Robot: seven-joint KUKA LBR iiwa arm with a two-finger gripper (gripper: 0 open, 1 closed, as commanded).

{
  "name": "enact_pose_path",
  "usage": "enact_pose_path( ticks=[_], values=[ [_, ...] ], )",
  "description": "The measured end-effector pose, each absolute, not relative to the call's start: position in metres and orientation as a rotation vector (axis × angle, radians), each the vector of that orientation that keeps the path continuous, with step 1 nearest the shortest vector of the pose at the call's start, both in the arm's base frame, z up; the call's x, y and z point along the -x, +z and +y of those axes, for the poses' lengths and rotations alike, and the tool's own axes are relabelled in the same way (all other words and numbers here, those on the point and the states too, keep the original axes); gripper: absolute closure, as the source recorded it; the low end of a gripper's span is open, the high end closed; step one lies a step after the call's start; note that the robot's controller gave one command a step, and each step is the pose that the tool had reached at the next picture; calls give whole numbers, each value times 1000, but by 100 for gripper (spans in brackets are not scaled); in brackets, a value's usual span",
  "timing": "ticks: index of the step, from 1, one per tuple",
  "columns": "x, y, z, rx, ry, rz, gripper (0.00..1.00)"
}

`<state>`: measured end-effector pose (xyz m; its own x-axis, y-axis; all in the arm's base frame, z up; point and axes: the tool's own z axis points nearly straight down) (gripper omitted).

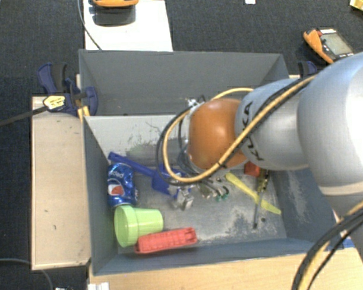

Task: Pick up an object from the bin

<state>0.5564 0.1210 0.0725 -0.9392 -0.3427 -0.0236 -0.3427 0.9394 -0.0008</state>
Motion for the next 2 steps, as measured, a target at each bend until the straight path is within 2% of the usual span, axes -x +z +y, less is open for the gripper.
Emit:
enact_pose_path(
  ticks=[2],
  values=[
    [-556, 72, 121, 540, 5, 3071, 100]
  ],
)
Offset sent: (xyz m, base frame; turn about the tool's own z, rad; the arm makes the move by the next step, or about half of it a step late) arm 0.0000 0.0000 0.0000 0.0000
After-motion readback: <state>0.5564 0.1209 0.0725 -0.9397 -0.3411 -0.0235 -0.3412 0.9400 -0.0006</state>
